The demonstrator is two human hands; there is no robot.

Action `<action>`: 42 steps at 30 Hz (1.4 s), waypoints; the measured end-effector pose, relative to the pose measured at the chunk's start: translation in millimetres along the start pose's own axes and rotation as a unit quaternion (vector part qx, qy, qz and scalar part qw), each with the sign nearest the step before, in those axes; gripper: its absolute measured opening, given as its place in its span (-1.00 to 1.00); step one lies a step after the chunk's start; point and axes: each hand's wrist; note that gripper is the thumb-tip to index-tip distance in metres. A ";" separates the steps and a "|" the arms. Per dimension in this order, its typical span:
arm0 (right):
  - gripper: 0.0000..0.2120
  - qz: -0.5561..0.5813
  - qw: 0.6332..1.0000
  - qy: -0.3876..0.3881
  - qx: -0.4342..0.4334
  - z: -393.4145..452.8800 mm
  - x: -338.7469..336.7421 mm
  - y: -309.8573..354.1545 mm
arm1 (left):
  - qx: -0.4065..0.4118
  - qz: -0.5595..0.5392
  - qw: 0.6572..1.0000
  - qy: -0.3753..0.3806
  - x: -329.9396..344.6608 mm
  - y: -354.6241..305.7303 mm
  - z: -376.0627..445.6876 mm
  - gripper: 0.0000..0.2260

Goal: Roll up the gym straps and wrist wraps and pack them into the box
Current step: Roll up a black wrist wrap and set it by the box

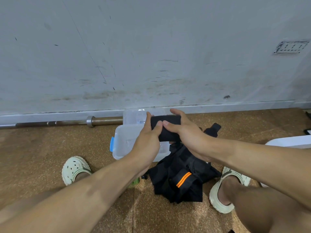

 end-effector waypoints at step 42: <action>-0.28 -0.176 0.973 -0.052 0.143 74.2 50.5 -178.5 | -0.026 0.446 0.892 0.068 -116.8 30.2 27.3 -0.44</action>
Point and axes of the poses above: each hand's wrist, its own z-axis towards the middle knuckle, its own x-axis out of the palm, y = z × x, and after that the axes turned 12 degrees about z, right-handed
